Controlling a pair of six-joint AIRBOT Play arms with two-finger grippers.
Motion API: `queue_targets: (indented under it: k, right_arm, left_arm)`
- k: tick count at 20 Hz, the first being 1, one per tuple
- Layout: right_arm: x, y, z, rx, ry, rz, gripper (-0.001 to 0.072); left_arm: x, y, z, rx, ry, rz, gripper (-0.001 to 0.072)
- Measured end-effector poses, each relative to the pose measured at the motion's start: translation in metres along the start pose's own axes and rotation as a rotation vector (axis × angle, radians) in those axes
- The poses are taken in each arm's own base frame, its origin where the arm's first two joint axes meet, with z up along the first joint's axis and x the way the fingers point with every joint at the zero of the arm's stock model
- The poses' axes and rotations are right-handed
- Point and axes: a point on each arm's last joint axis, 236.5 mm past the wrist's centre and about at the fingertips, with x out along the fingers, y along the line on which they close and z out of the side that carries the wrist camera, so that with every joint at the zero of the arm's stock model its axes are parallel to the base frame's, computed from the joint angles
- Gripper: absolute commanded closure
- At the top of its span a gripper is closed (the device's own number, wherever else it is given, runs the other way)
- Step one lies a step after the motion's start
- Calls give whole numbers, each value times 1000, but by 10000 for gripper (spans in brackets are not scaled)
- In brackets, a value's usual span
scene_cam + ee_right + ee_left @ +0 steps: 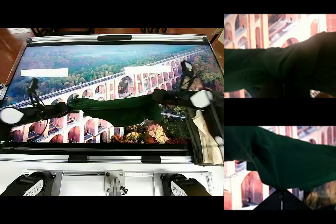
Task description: Fold the shirts.
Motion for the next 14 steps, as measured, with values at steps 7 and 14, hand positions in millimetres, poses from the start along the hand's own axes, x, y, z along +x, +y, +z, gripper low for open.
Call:
queue_targets:
  k: [7,14]
  right_arm:
    - [76,-17,3,303,-20,59,141]
    - [41,-42,-3,189,81,27,138]
  left_arm:
    - [42,33,2,-241,-37,16,677]
    - [44,31,11,-263,-61,7,676]
